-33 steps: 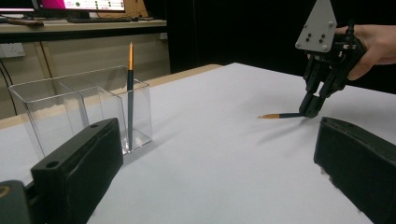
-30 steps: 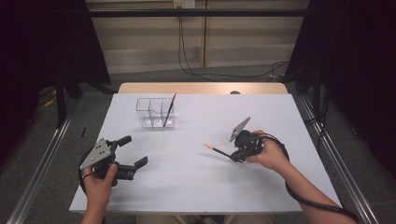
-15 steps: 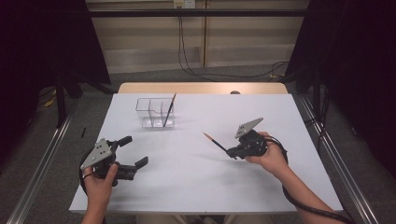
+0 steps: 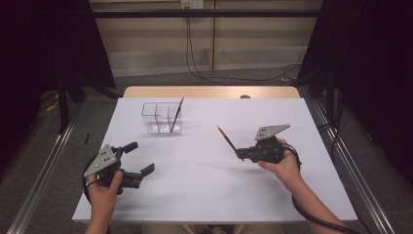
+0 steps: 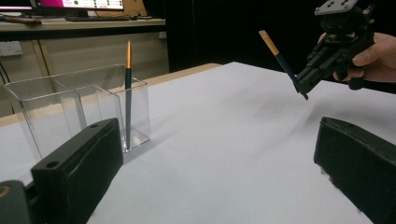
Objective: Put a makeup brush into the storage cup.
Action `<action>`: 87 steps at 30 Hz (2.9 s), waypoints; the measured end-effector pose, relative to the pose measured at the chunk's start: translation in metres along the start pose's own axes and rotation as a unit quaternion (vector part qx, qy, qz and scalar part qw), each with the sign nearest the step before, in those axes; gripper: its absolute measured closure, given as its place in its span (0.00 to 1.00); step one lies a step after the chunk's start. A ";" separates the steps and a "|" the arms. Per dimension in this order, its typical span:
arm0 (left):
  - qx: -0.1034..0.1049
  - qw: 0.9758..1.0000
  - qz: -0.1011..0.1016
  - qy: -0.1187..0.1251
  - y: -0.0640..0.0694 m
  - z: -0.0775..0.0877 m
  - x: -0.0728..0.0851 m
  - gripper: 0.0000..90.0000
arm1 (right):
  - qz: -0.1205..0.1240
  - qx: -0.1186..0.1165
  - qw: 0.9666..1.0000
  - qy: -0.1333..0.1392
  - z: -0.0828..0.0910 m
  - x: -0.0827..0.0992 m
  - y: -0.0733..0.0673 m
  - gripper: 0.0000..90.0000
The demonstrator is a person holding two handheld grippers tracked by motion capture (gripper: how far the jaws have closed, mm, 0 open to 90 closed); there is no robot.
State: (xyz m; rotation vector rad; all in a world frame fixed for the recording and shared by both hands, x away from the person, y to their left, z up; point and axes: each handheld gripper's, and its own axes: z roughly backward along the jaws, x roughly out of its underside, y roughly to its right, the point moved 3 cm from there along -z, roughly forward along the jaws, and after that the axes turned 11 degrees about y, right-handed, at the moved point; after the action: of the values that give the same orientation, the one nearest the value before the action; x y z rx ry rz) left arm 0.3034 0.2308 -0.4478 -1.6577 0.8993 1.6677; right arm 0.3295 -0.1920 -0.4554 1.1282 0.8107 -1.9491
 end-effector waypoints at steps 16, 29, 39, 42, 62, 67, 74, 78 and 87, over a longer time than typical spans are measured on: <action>0.004 1.000 0.008 0.004 0.002 -0.004 0.001 0.01 | -0.010 0.007 0.995 0.099 0.008 -0.003 -0.002 0.96; 0.005 1.000 0.012 0.005 0.002 -0.006 0.002 0.01 | -0.008 0.000 0.991 0.136 0.007 -0.007 -0.006 0.96; 0.005 1.000 0.014 0.007 0.001 -0.006 0.002 0.01 | -0.005 -0.011 0.988 0.154 -0.005 -0.014 -0.012 0.96; 0.006 1.000 0.014 0.008 0.002 -0.006 0.001 0.01 | -0.004 -0.018 0.988 0.156 -0.011 -0.015 -0.015 0.96; 0.016 0.999 0.026 0.032 0.002 -0.018 -0.007 0.01 | 0.001 -0.044 0.985 0.168 -0.032 -0.023 -0.030 0.96; 0.017 0.999 0.026 0.034 0.002 -0.018 -0.008 0.01 | 0.000 -0.048 0.984 0.171 -0.036 -0.023 -0.031 0.96; 0.024 0.999 0.031 0.036 0.005 -0.022 -0.010 0.00 | 0.001 -0.053 0.984 0.172 -0.038 -0.023 -0.034 0.96; 0.034 0.998 0.028 0.039 0.008 -0.031 -0.015 0.00 | 0.002 -0.056 0.984 0.172 -0.039 -0.023 -0.035 0.96; 0.056 0.997 0.034 0.034 0.015 -0.058 -0.022 0.00 | 0.004 -0.055 0.985 0.166 -0.039 -0.022 -0.035 0.96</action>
State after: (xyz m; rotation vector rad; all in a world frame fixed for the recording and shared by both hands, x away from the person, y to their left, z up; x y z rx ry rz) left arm 0.3257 0.1759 -0.4244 -1.6324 1.0742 1.5838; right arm 0.3250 -0.1363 -0.4463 1.4061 1.0722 -1.7095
